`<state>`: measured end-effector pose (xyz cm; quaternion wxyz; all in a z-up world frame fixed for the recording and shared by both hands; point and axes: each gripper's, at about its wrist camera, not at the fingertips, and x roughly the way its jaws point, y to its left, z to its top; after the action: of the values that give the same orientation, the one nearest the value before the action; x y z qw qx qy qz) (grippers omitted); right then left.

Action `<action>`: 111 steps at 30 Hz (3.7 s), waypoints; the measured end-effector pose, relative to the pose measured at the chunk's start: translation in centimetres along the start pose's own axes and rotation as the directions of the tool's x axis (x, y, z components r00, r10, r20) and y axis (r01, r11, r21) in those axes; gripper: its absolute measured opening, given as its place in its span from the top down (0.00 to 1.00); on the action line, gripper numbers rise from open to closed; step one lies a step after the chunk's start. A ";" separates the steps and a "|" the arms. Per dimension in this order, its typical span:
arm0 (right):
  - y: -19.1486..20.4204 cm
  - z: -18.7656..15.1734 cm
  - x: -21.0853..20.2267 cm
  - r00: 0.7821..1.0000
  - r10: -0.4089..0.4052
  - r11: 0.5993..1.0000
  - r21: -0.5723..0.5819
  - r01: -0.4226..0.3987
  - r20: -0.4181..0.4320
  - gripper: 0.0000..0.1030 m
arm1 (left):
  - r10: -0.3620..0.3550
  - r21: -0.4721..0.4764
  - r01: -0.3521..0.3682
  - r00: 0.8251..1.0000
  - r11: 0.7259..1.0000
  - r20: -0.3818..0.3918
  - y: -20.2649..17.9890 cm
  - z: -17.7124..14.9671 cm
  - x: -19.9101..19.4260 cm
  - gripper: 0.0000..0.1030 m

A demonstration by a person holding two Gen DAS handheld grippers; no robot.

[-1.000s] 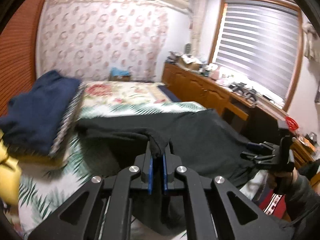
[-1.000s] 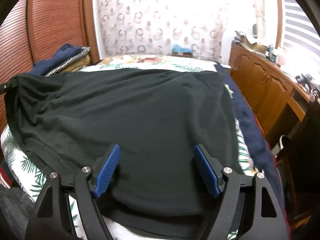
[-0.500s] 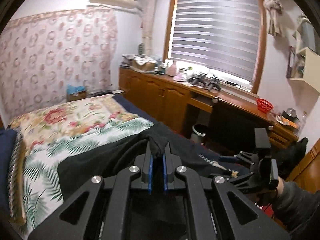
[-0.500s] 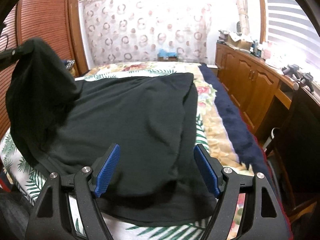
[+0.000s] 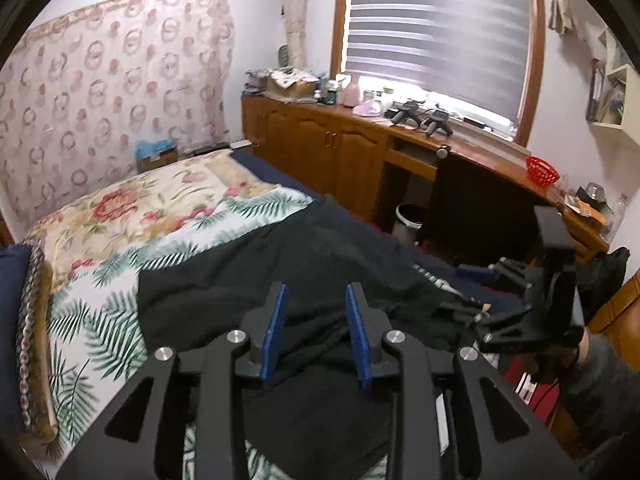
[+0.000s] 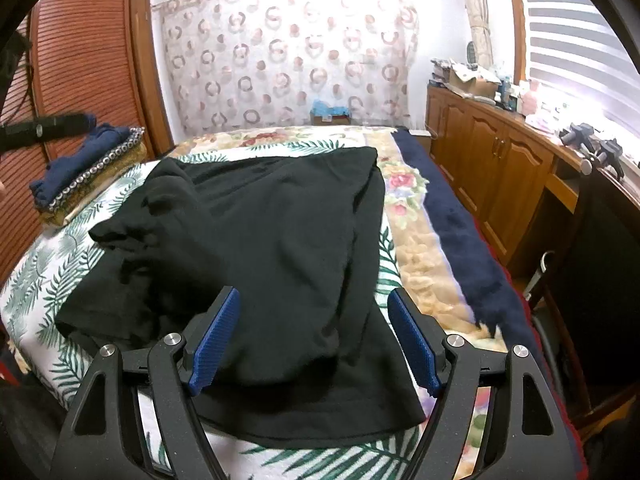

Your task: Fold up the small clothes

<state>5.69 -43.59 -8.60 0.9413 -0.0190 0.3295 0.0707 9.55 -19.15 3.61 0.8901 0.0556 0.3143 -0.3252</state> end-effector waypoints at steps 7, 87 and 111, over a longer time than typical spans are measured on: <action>1.7 1.3 0.4 1.000 0.025 0.999 -0.046 -0.024 0.010 0.24 | 0.075 -0.079 -0.076 0.997 0.994 -0.016 3.8 -3.6 -1.3 0.72; 24.7 7.4 14.1 0.852 0.348 0.734 -0.451 -0.508 -0.392 0.50 | 0.211 -0.296 -0.225 0.974 0.928 -0.081 13.8 -14.1 -6.0 0.72; 3.2 19.0 13.5 0.995 -0.010 0.984 -0.176 -0.008 -0.099 0.97 | 0.143 -0.253 -0.157 0.987 0.955 -0.072 10.9 -13.4 -4.7 0.71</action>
<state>27.40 -37.24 -2.10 0.9185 -0.1056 0.3683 0.0978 6.43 -3.94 -5.42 0.9033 -0.0283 0.3722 -0.2116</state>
